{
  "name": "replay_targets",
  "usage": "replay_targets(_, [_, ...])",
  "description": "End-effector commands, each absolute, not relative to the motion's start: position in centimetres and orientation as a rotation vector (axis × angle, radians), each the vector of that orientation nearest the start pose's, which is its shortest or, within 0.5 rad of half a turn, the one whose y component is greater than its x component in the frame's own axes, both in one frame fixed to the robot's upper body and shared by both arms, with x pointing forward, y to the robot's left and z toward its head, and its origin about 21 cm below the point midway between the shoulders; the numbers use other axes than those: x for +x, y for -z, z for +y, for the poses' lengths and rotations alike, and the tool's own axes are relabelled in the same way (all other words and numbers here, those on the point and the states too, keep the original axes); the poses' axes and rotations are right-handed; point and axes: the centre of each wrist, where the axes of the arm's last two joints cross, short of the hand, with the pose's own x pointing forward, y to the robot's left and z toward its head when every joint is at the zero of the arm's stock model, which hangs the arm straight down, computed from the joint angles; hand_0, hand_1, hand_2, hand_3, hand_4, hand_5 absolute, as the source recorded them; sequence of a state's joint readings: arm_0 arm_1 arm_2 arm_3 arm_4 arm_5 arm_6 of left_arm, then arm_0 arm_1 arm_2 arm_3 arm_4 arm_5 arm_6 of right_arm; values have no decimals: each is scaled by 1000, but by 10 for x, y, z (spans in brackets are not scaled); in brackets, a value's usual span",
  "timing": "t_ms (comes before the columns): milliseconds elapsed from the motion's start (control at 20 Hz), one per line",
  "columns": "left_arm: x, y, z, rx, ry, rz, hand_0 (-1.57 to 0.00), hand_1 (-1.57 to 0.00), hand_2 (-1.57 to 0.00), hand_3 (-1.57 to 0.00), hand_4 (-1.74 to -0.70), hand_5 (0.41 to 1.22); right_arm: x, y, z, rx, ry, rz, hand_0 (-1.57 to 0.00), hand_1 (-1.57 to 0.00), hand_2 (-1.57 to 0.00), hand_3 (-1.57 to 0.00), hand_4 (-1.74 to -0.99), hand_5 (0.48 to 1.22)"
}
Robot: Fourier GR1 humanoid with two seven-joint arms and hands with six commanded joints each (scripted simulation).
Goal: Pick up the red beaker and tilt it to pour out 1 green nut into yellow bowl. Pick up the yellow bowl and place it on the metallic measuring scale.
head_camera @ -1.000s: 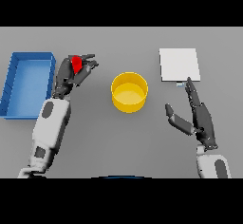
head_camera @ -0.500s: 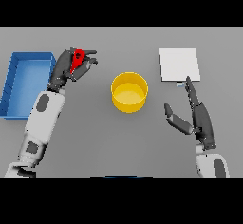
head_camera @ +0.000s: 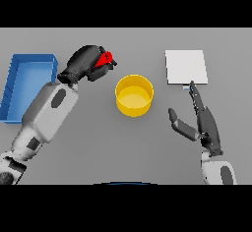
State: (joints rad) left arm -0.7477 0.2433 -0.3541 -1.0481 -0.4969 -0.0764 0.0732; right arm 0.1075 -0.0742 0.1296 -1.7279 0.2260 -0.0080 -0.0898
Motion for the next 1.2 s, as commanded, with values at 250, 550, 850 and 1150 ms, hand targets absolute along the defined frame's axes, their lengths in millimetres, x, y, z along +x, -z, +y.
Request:
replay_targets(250, [398,-100,117,706,1579,-1411,-1571,-1571,-1571,-1571,-1689,1202,222,-17,-222,-151,-281,-1699,1,1,1,1,-1191,675])
replay_targets(550, [406,-117,91,870,1967,-1248,-1571,-1571,-1571,-1332,-1718,1216,218,-13,-221,-108,-222,-1685,1,1,1,1,-1202,651])
replay_targets(850, [406,-115,70,946,2257,-1180,-1571,-1571,-1571,-1480,-1729,1220,220,-12,-219,-141,-226,-1700,1,1,1,1,-1214,600])
replay_targets(1150, [407,-126,54,1103,2521,-1075,-1571,-1571,-1571,-1547,-1737,1221,222,-13,-219,-165,-230,-1723,1,1,1,1,-1160,569])
